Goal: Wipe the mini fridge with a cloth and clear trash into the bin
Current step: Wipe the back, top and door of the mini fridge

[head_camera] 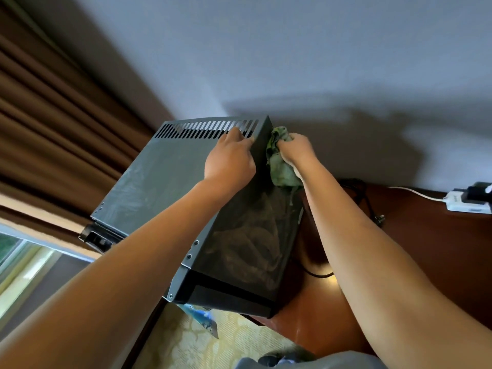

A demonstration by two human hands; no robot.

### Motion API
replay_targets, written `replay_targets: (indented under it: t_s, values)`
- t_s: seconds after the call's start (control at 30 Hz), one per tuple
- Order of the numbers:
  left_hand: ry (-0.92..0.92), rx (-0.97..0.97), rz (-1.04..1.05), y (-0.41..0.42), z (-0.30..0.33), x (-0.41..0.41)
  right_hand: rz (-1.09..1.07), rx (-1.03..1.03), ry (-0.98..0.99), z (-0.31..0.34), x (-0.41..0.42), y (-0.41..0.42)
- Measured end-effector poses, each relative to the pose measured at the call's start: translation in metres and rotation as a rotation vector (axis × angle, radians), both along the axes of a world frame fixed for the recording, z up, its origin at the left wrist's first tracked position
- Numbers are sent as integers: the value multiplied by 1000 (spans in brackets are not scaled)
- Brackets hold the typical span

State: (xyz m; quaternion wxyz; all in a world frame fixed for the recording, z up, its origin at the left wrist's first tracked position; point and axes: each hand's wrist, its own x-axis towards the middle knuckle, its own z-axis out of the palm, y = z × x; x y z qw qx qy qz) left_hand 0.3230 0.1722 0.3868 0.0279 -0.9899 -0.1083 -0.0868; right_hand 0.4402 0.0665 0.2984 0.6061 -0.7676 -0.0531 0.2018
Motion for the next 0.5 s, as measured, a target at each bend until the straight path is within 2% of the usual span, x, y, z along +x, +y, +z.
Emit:
replay_targets:
  t_s: [0.1, 0.2, 0.27, 0.33, 0.43, 0.5]
  values:
    - [-10, -27, 2, 0, -2, 1, 42, 52, -24, 16, -7, 0]
    - [-8, -55, 15, 3, -2, 2, -38, 208, -75, 29, -14, 5]
    - [1, -65, 7, 2, 0, 0, -101, 181, -122, 21, -21, 9]
    - [25, -64, -4, 2, 4, -2, -131, 118, -75, 5, -29, 10]
    - [71, -26, -12, 1, 10, -3, -40, -7, 50, -10, -45, 4]
    - [92, -8, -9, 1, 13, -5, 21, -28, 66, -12, -63, 3]
